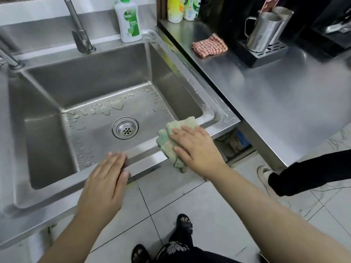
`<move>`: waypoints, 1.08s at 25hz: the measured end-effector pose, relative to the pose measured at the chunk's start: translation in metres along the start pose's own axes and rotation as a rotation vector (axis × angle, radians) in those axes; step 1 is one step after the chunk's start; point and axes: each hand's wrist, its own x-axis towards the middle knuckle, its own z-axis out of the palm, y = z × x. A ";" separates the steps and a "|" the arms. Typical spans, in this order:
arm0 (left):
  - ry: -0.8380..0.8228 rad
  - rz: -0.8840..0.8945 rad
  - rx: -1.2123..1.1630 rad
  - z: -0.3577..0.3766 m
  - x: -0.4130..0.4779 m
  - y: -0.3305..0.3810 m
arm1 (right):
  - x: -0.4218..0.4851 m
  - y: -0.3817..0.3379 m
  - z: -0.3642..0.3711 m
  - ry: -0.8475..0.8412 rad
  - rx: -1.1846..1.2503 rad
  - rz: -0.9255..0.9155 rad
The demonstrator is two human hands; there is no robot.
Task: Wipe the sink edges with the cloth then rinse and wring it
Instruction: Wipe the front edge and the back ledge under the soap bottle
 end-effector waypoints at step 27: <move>-0.125 0.223 0.007 0.076 0.122 0.118 | 0.034 0.137 -0.037 -0.221 -0.024 0.002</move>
